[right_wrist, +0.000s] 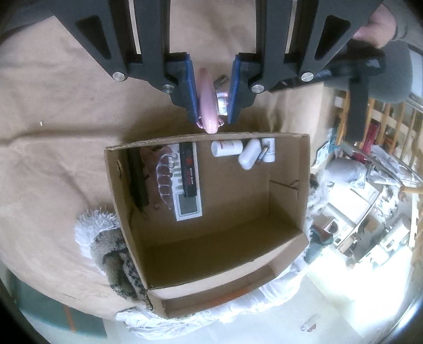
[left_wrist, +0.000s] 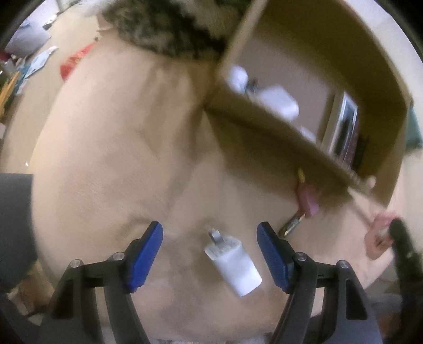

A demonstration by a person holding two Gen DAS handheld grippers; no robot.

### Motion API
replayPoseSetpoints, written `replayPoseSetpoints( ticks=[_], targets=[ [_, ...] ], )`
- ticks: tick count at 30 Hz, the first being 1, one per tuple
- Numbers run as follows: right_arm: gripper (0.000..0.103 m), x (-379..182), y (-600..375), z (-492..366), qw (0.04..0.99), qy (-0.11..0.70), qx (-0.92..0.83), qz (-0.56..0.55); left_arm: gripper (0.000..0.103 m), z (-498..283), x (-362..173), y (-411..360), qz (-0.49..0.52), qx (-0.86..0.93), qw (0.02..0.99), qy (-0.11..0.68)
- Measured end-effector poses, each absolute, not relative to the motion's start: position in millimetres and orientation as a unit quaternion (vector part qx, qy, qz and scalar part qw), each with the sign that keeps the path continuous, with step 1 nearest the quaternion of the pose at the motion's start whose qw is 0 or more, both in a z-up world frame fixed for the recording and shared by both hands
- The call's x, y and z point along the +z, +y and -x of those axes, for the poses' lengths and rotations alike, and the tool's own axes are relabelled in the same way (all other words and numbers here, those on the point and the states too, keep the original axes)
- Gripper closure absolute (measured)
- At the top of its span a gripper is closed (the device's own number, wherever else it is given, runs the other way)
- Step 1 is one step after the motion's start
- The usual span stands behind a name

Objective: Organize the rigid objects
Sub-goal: 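Carry the charger plug into the box with the left tool while the right tool carries the pink figure in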

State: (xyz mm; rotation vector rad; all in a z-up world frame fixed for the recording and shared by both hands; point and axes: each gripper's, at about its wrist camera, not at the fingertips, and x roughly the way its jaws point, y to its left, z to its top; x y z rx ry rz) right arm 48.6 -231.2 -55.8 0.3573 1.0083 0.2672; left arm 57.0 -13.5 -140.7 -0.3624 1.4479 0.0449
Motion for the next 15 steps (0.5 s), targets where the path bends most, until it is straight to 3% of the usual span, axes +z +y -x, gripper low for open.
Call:
replayPoseSetpoints(
  ticks=[5, 7, 8, 9, 15],
  targets=[
    [0.08, -60, -226, -49, 0.85, 0.484, 0.13, -0.161, 0.035, -50, -150, -37, 0.127, -0.001, 0.72, 0.682],
    [0.08, -60, -224, -48, 0.851, 0.485, 0.132, -0.155, 0.063, -49, -152, -42, 0.112, -0.007, 0.72, 0.685],
    [0.08, -61, -222, -49, 0.85, 0.486, 0.133, -0.153, 0.064, -50, -154, -44, 0.101, -0.008, 0.718, 0.688],
    [0.08, -61, -221, -49, 0.85, 0.486, 0.134, -0.152, 0.077, -50, -154, -45, 0.095, -0.008, 0.719, 0.688],
    [0.08, -60, -217, -46, 0.853, 0.483, 0.138, -0.142, 0.079, -51, -146, -46, 0.061, -0.002, 0.734, 0.676]
  ],
)
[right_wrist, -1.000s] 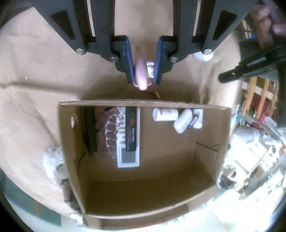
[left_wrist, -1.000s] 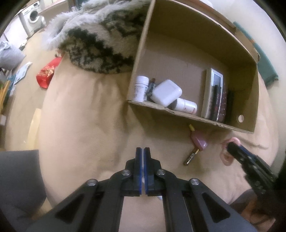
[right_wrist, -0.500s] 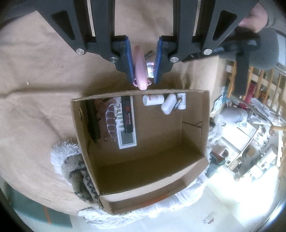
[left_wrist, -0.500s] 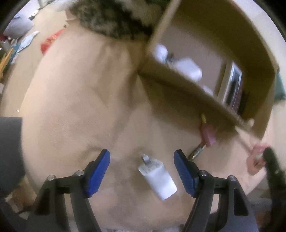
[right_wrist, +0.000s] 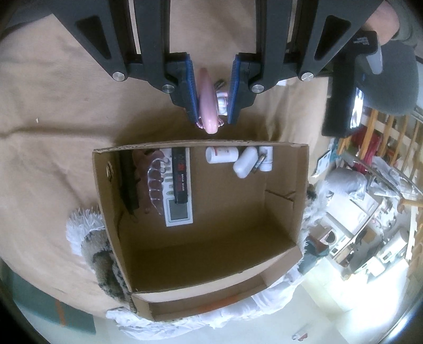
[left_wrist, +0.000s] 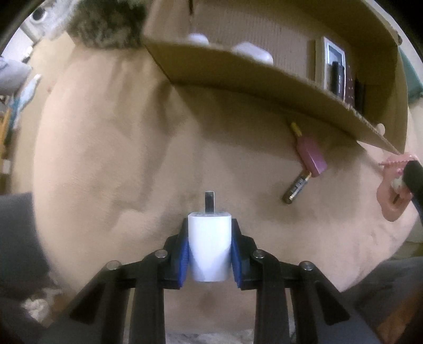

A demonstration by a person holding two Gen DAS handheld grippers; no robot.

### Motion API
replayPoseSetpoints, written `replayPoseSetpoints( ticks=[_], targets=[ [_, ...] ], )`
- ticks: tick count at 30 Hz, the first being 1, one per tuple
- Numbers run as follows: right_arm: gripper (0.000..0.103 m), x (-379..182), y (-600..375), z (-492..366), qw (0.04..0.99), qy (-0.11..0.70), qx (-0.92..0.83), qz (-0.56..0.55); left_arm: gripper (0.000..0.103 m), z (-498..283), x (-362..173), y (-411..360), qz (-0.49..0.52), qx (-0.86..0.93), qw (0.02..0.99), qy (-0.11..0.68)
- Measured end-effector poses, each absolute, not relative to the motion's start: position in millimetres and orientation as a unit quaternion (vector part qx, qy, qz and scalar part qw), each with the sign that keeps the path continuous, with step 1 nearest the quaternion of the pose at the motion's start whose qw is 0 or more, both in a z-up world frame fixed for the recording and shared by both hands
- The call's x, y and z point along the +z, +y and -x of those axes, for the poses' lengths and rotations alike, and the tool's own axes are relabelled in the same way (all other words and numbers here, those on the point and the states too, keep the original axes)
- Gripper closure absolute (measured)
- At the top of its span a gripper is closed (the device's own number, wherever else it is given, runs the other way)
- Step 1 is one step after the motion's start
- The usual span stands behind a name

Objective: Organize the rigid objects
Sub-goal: 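Carry the charger plug into the box with the left tool while the right tool carries the pink figure in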

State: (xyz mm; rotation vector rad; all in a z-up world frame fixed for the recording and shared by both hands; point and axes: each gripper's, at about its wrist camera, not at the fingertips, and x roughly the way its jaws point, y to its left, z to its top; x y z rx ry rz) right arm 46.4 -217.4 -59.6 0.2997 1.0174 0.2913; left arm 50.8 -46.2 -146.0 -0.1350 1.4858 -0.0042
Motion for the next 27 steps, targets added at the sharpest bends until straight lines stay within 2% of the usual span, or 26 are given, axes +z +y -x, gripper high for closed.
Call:
replayPoseSetpoints(
  ticks=[9, 14, 19, 27],
  targets=[
    [0.08, -44, -225, -43, 0.863, 0.461, 0.143, -0.151, 0.079, -44, -98, -35, 0.044, 0.008, 0.789, 0.612],
    [0.08, -26, -232, -49, 0.871, 0.442, 0.147, -0.159, 0.079, -52, -52, -27, 0.041, -0.001, 0.822, 0.568],
    [0.08, -7, -233, -71, 0.88, 0.423, 0.154, -0.151, 0.079, -82, -16, -19, 0.04, -0.003, 0.842, 0.538],
    [0.08, 1, -231, -116, 0.886, 0.422, 0.155, -0.114, 0.079, -133, -1, -31, 0.019, -0.004, 0.858, 0.514]
  ],
)
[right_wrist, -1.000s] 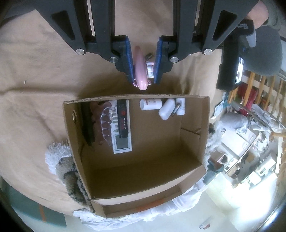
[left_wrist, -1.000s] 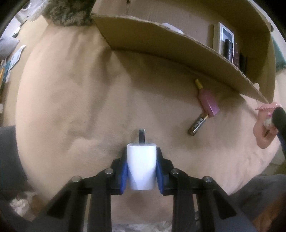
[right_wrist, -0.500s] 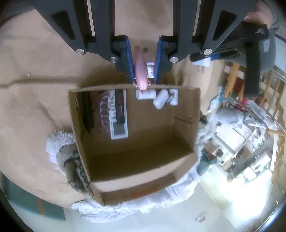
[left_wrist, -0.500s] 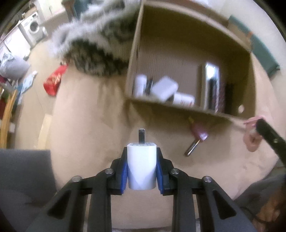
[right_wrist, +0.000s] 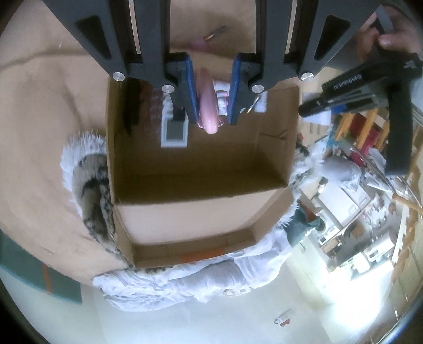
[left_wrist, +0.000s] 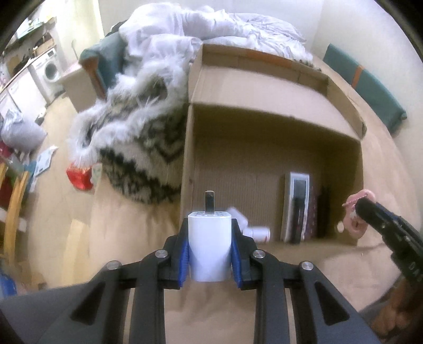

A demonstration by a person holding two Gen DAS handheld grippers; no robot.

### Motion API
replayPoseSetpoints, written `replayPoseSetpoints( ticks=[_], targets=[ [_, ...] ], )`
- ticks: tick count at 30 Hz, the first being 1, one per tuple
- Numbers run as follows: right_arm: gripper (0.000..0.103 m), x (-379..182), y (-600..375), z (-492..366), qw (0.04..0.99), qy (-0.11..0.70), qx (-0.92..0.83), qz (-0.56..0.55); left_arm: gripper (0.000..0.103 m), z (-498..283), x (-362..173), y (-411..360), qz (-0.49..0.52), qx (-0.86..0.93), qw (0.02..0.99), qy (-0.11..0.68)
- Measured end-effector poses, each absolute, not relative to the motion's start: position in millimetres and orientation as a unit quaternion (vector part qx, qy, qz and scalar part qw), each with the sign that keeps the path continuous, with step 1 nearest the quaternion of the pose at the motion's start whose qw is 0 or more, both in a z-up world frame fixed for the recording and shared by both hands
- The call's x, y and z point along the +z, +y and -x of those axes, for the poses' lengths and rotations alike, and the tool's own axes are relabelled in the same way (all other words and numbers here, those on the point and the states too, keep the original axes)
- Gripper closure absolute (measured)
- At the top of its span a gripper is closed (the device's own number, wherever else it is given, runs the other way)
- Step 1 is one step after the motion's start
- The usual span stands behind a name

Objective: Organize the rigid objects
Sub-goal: 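Carry the charger plug into the box with the left tool while the right tool carries the pink figure in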

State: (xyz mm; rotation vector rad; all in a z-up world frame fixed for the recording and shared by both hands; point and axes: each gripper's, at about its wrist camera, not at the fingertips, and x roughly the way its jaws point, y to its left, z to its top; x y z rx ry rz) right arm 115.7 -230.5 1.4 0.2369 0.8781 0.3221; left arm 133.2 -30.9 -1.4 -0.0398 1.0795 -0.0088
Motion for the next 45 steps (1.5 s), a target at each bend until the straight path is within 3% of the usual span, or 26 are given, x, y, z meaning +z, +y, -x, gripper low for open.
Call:
replayPoseSetpoints(
  ticks=[15, 45],
  targets=[
    [0.08, -64, -234, -161, 0.853, 0.492, 0.133, -0.11, 0.079, -176, -68, -53, 0.018, -0.045, 0.846, 0.532],
    [0.079, -91, -235, -180, 0.823, 0.538, 0.123, -0.135, 0.079, -176, -78, -74, -0.029, -0.036, 0.856, 0.515]
  ],
)
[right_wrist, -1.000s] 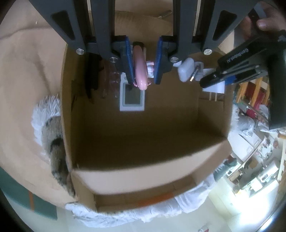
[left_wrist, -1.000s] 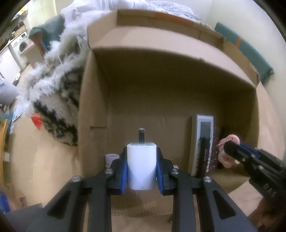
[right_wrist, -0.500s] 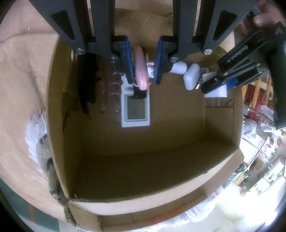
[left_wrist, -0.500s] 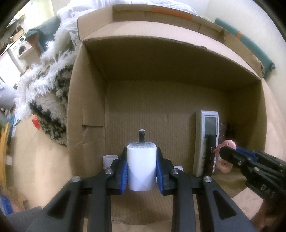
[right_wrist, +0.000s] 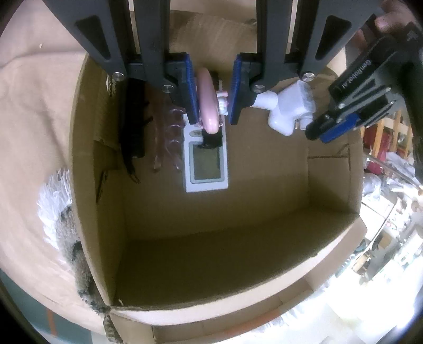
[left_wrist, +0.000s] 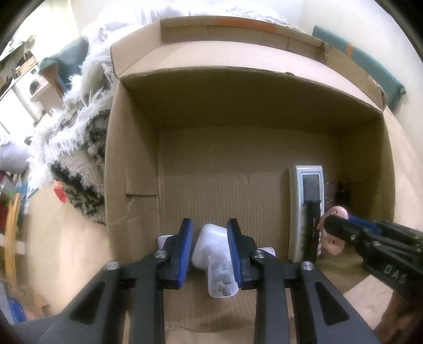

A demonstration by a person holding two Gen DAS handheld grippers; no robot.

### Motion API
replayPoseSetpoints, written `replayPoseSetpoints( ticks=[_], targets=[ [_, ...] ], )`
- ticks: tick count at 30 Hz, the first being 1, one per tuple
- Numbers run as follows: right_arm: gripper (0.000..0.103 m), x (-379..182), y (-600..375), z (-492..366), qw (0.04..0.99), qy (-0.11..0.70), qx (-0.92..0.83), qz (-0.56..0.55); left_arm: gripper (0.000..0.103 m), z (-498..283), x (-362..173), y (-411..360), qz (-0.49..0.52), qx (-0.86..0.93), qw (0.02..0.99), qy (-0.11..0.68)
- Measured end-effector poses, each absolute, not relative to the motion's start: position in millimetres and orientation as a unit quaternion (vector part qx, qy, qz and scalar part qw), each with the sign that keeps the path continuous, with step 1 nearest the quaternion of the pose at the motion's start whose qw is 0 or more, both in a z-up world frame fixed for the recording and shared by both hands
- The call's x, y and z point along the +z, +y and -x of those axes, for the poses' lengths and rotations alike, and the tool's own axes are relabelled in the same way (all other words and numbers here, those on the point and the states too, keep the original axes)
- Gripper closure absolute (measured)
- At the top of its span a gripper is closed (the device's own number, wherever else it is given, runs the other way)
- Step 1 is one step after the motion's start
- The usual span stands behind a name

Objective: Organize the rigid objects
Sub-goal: 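Carry the charger plug into the box with the left tool while the right tool carries the pink figure in, then open both tools to release the charger plug and pink figure in the box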

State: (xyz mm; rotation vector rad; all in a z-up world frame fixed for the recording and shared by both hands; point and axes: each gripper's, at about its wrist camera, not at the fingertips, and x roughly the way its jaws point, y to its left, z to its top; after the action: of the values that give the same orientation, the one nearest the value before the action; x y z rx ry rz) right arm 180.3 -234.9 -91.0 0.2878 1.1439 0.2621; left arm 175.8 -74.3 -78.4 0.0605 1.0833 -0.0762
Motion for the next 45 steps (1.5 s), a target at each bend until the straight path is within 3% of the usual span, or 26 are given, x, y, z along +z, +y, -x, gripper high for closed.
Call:
replayPoseSetpoints(
  ticks=[5, 7, 8, 9, 15, 45],
  targets=[
    [0.075, -85, -238, -178, 0.828, 0.524, 0.134, -0.148, 0.073, -172, -75, -77, -0.032, -0.036, 0.856, 0.515],
    [0.054, -80, -239, -177, 0.834, 0.513, 0.138, -0.151, 0.055, -170, -73, -78, -0.033, -0.031, 0.859, 0.509],
    [0.031, -77, -240, -175, 0.839, 0.504, 0.14, -0.153, 0.05, -168, -72, -78, -0.035, -0.027, 0.862, 0.505],
    [0.027, -73, -240, -174, 0.843, 0.495, 0.14, -0.155, 0.042, -167, -70, -77, -0.036, -0.023, 0.864, 0.502],
    [0.027, -69, -240, -174, 0.845, 0.493, 0.139, -0.154, 0.033, -167, -61, -76, -0.032, -0.016, 0.87, 0.492],
    [0.027, -54, -247, -99, 0.843, 0.494, 0.126, -0.168, 0.033, -97, -49, -16, 0.017, 0.054, 0.852, 0.521]
  ],
)
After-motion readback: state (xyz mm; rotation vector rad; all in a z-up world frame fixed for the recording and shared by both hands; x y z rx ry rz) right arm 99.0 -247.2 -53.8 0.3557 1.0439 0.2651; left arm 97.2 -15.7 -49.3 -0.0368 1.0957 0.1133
